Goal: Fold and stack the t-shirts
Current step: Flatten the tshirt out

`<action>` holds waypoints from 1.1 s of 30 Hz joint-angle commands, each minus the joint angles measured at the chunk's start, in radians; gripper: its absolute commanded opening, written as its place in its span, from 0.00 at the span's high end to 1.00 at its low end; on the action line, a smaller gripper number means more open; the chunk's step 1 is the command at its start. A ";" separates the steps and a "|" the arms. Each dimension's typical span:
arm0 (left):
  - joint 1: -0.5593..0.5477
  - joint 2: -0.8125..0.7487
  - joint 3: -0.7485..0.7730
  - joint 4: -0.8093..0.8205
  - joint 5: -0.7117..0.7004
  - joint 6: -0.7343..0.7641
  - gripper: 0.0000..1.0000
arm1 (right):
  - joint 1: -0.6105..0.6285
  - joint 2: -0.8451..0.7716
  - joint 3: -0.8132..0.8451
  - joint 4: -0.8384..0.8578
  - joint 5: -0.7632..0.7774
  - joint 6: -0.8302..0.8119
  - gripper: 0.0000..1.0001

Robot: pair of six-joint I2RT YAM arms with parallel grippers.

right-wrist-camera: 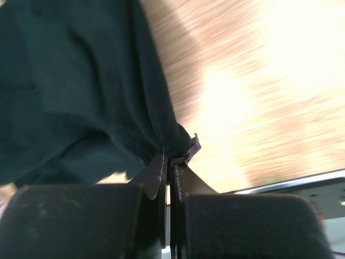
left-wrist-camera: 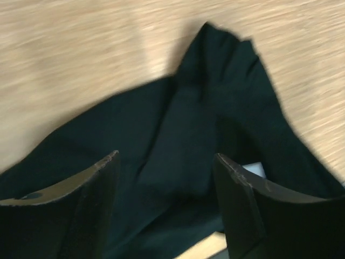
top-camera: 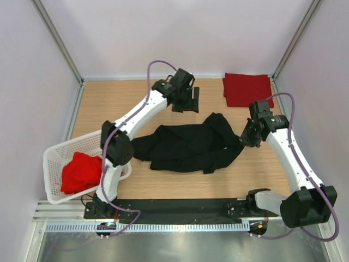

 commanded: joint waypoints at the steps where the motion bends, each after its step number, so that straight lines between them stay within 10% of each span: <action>1: 0.022 -0.266 -0.131 -0.051 -0.087 0.070 0.27 | 0.000 0.046 0.068 -0.002 0.163 -0.088 0.99; 4: 0.025 -0.402 -0.312 -0.100 -0.112 0.090 0.23 | -0.004 0.103 0.083 0.022 0.153 -0.123 0.85; 5: 0.025 -0.455 -0.353 -0.114 -0.118 0.090 0.23 | -0.004 0.126 0.104 0.012 0.141 -0.151 0.60; 9: 0.025 -0.575 -0.591 -0.094 -0.150 0.069 0.23 | 0.004 0.192 0.176 -0.013 0.159 -0.209 0.30; 18: 0.027 -0.568 -0.747 -0.086 -0.270 0.086 0.24 | 0.229 0.452 0.301 0.223 -0.100 -0.046 0.28; 33: 0.117 -0.376 -0.762 -0.047 -0.330 0.116 0.31 | 0.323 0.930 0.637 0.145 0.205 0.191 0.22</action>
